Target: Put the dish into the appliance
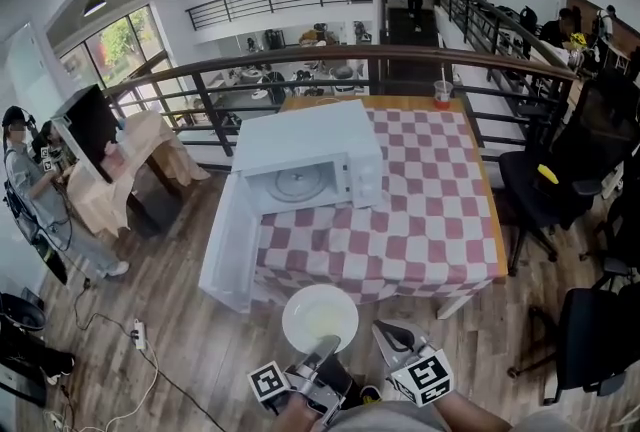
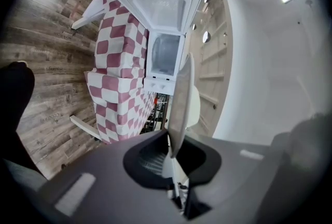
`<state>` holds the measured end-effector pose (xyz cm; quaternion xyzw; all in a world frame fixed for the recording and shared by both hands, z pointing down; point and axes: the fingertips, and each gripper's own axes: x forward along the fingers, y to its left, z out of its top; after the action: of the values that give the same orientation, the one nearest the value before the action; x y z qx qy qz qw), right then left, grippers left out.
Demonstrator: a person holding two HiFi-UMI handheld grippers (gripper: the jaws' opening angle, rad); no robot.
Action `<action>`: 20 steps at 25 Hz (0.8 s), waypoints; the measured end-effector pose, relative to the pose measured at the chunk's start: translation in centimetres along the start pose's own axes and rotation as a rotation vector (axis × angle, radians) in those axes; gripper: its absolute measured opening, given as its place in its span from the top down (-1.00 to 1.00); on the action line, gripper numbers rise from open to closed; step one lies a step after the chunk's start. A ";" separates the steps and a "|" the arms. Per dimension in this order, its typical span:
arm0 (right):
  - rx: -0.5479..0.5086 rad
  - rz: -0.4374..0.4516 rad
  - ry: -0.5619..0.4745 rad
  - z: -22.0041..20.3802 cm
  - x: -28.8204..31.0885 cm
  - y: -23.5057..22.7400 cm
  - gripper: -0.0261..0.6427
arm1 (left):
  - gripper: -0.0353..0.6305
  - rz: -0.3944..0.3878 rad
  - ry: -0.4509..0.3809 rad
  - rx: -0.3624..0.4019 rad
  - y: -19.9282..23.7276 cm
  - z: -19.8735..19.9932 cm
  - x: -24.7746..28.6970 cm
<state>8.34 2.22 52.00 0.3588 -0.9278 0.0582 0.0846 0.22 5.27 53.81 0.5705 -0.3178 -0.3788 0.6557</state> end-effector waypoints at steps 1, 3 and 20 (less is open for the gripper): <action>-0.002 0.001 0.000 0.1 0.0 -0.1 0.93 | 0.82 -0.001 0.000 0.000 -0.1 0.0 0.1; -0.004 -0.003 -0.003 0.2 0.0 -0.3 0.93 | 0.82 0.000 0.005 0.001 -0.1 -0.1 0.2; 0.006 -0.043 -0.005 0.3 2.4 -2.9 0.93 | 0.82 0.015 0.044 -0.001 0.4 1.8 3.0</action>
<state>8.49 -1.50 52.31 0.3792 -0.9198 0.0582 0.0825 0.26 1.77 54.46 0.5760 -0.3075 -0.3616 0.6655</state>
